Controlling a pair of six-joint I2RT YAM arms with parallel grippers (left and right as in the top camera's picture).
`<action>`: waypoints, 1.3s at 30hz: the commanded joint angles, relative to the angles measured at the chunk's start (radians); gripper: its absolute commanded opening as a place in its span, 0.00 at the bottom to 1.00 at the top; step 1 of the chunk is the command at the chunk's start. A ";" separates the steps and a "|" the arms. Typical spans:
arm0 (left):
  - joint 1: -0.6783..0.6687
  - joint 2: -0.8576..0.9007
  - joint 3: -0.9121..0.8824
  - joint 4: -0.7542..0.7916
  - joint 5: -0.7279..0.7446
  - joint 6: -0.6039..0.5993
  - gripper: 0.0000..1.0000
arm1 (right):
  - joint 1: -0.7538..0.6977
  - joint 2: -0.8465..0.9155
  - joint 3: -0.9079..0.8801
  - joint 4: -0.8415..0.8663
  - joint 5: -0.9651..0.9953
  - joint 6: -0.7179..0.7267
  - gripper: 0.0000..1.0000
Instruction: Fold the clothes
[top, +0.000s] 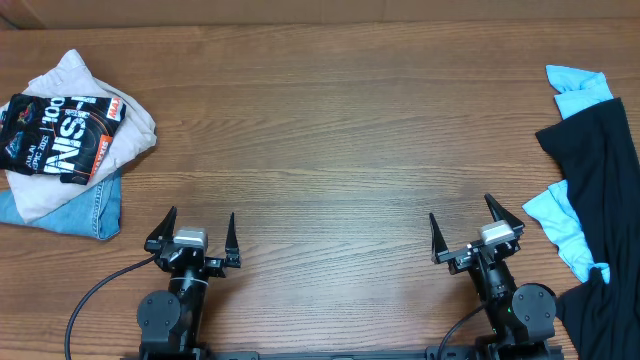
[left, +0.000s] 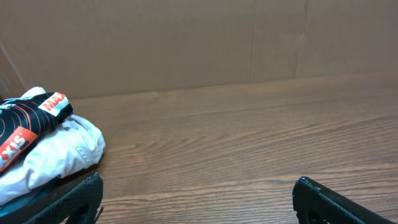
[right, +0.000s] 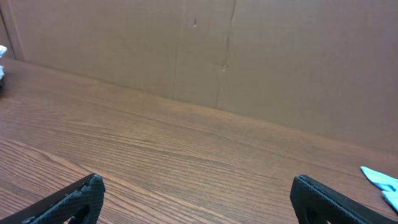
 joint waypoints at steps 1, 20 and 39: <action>0.011 -0.011 -0.003 -0.001 0.011 0.015 1.00 | 0.003 -0.009 -0.010 0.005 -0.006 0.000 1.00; 0.011 -0.011 -0.003 -0.001 0.011 0.015 1.00 | -0.066 -0.009 -0.010 0.005 -0.006 0.000 1.00; 0.011 -0.011 -0.003 -0.001 0.011 0.015 1.00 | -0.066 -0.009 -0.010 0.005 -0.006 0.000 1.00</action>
